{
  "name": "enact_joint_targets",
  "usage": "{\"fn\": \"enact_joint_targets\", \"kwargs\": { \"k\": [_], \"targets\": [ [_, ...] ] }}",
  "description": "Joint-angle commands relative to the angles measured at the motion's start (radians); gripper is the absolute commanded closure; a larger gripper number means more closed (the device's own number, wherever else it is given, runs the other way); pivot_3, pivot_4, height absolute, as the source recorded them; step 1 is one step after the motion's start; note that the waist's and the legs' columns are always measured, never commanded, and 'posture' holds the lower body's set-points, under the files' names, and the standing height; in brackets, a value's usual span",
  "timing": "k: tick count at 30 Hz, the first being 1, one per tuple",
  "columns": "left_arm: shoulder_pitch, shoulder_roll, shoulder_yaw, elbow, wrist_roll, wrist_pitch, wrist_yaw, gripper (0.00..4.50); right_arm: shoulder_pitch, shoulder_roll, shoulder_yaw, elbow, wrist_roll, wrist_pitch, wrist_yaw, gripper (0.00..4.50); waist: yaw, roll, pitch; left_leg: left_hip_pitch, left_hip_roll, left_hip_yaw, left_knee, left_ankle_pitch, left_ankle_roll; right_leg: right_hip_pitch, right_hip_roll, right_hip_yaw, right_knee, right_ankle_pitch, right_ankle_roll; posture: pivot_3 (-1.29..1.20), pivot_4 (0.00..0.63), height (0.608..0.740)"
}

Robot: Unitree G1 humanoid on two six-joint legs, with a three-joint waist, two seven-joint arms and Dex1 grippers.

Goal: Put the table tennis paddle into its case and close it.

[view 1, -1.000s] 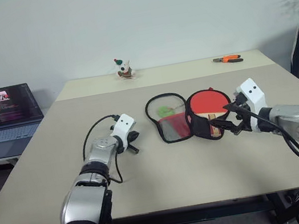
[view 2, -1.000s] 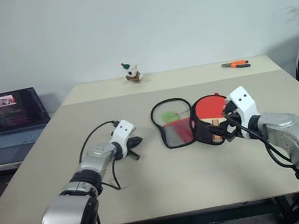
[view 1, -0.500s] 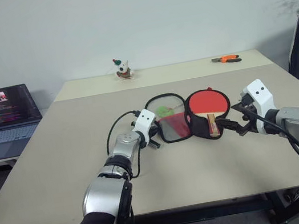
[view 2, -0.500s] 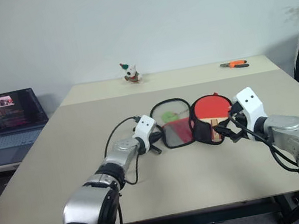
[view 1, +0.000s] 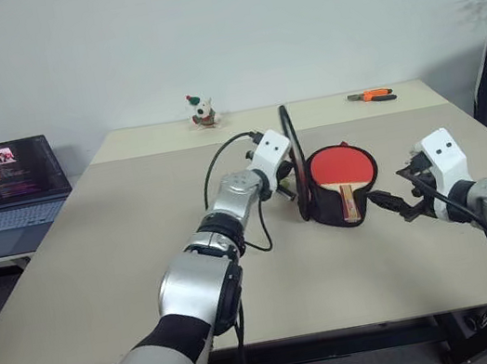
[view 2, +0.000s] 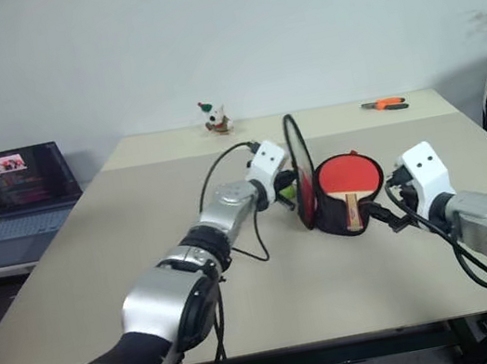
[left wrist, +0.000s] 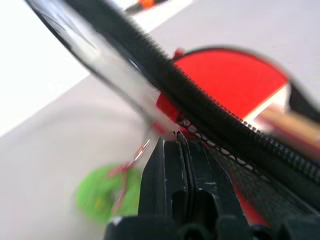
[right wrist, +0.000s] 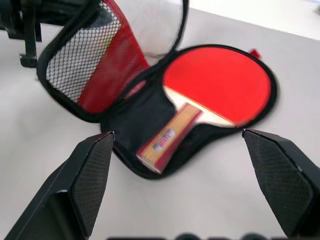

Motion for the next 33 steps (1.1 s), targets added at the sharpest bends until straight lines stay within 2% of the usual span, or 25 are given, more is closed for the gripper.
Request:
{"fn": "enact_joint_targets", "kwargs": {
  "k": [1, 6, 14, 21, 23, 27, 33],
  "targets": [
    [-0.049, -0.037, 0.004, -0.009, 0.018, -0.024, 0.006, 4.45, 0.015, 0.0, -0.058, -0.078, 0.014, 0.029, -0.026, 0.0, -0.001, 0.0, 0.0, 0.0, 0.0, 0.0, 0.0, 0.0, 0.0, 0.0, 0.0, 0.0, 0.0, 0.0, 0.0, 0.0, 0.15, 0.74],
    [-0.042, -0.069, 0.028, -0.011, 0.004, -0.026, -0.018, 4.45, 0.03, 0.008, -0.072, -0.087, 0.004, 0.048, -0.045, 0.0, -0.004, 0.0, 0.0, 0.001, 0.0, 0.001, 0.0, 0.0, 0.0, 0.0, 0.001, 0.001, 0.001, 0.0, 0.0, 0.0, 0.15, 0.74],
    [-0.001, 0.022, 0.132, -0.03, -0.078, -0.049, -0.151, 4.45, -0.105, 0.073, 0.03, 0.144, -0.05, -0.046, -0.073, 0.0, -0.01, 0.0, 0.0, 0.007, 0.0, 0.007, 0.0, 0.0, 0.0, 0.0, 0.001, 0.007, 0.005, 0.0, 0.0, 0.0, 0.15, 0.74],
    [0.1, 0.236, 0.203, -0.113, -0.194, -0.039, -0.533, 4.45, -0.285, 0.199, 0.067, 0.526, -0.126, -0.21, -0.121, 0.0, -0.022, 0.001, 0.0, 0.009, 0.001, 0.01, 0.0, 0.0, 0.0, 0.0, 0.002, 0.01, 0.009, 0.0, 0.0, 0.0, 0.15, 0.74],
    [0.137, 0.296, 0.212, -0.148, -0.218, -0.028, -0.595, 4.45, -0.33, 0.227, 0.083, 0.642, -0.155, -0.268, -0.126, 0.0, -0.029, 0.001, 0.0, 0.009, 0.001, 0.011, 0.0, 0.0, 0.0, -0.001, 0.002, 0.01, 0.01, 0.0, 0.0, 0.0, 0.15, 0.74],
    [0.182, 0.384, 0.235, -0.203, -0.25, -0.012, -0.552, 4.45, -0.43, 0.271, 0.092, 0.921, -0.208, -0.389, -0.14, 0.0, -0.029, 0.001, 0.0, 0.009, 0.002, 0.01, 0.0, 0.0, 0.0, -0.001, 0.001, 0.01, 0.01, 0.0, 0.0, 0.0, 0.15, 0.74],
    [0.251, 0.406, 0.23, -0.369, -0.299, 0.045, -0.573, 4.45, -0.532, 0.29, 0.094, 1.215, -0.244, -0.509, -0.105, 0.0, -0.015, 0.001, 0.0, 0.008, 0.001, 0.01, 0.0, 0.0, 0.0, -0.001, 0.0, 0.009, 0.01, 0.0, 0.0, 0.0, 0.15, 0.74]
  ]
}}
